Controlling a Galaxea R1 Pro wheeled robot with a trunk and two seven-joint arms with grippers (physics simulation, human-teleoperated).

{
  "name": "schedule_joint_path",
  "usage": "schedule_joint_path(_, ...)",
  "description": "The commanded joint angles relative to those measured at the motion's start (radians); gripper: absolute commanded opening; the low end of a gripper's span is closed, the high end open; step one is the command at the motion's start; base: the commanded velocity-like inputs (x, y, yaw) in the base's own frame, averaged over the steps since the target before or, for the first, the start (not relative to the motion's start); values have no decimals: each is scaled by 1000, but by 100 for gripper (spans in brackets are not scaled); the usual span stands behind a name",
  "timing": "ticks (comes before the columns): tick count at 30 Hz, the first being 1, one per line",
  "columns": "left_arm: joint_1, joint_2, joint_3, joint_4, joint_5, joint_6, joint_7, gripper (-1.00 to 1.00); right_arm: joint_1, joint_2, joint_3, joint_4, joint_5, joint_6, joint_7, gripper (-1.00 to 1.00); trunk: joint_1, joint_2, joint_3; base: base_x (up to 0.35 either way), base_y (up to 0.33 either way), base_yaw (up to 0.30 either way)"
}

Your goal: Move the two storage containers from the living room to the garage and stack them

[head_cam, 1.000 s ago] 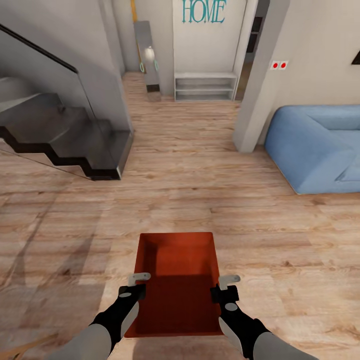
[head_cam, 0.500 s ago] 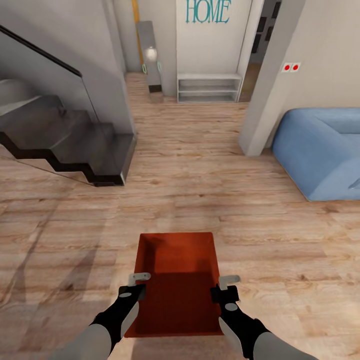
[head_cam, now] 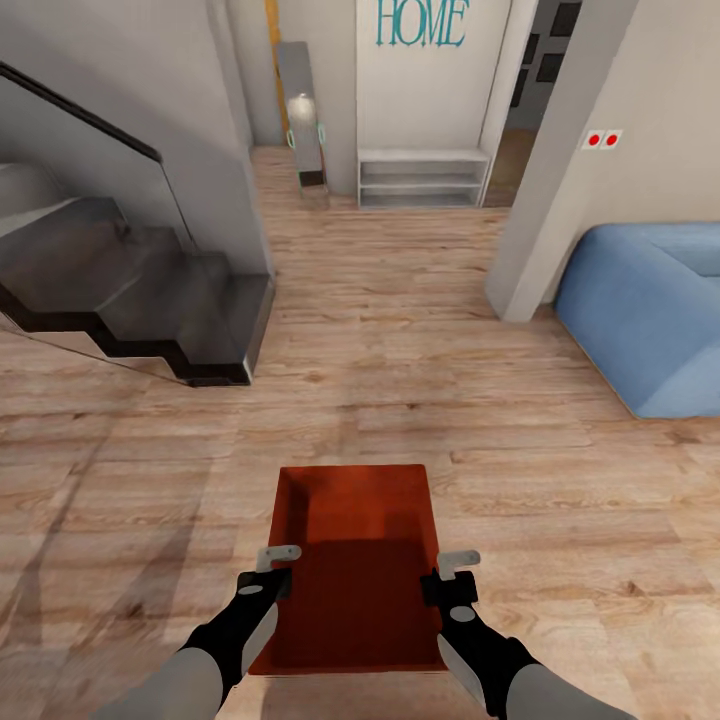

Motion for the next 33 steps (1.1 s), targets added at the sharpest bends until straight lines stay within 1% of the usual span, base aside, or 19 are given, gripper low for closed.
schedule_joint_path(1, 0, 0, 6, -6, -26, -3, 16, -100, -2, 0, -17, 3, -27, -6, -6, -100, 1, -2, -1, 253, 6, 0)
schedule_joint_path(9, 0, -1, 7, -8, -25, -4, 15, -100, -2, 0, -17, 4, -27, -6, -6, -100, 1, -2, -1, 38, 0, 0)
schedule_joint_path(11, 0, -1, 6, -8, -25, -4, 16, -100, -2, 0, -17, 4, -26, -6, -6, -100, 1, -2, -1, 182, 0, 0)
schedule_joint_path(33, 0, 0, 6, -6, -26, -4, 16, -100, -1, -1, -17, 3, -25, -8, -6, -100, 1, -2, -1, 314, 0, 0)
